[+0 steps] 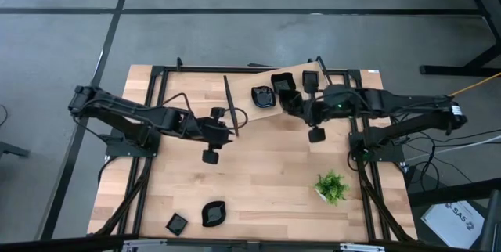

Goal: Pick & Place Mini shaped plates
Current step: Stack the distorted square plate on top of the distorted square plate on the shelf

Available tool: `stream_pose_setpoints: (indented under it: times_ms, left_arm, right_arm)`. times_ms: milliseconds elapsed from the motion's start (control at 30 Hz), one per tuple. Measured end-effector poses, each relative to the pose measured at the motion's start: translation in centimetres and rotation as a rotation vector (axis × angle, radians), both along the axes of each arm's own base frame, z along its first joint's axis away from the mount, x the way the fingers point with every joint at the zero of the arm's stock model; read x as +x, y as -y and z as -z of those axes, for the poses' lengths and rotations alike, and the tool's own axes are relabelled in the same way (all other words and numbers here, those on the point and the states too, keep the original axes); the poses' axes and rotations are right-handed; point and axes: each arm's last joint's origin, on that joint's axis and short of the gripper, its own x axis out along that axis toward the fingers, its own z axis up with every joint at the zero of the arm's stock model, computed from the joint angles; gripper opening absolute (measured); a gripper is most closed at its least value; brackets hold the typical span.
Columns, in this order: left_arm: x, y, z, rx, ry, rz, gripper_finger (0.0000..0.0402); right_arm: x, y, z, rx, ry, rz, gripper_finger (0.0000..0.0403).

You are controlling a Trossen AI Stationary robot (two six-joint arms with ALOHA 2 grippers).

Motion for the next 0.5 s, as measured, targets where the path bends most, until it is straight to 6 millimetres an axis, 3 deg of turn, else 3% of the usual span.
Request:
stream_pose_setpoints:
  times_ms: [200,500]
  left_arm:
    - [-1.2,0.1,0.8,-0.038,0.075,-0.006,0.0102]
    - [-2.8,0.5,2.3,-0.108,0.119,-0.034,0.0102]
  right_arm:
    - [1.4,1.8,1.0,-0.148,-0.063,-0.005,0.0004]
    - [2.3,6.8,2.2,-0.141,-0.105,0.163,0.0005]
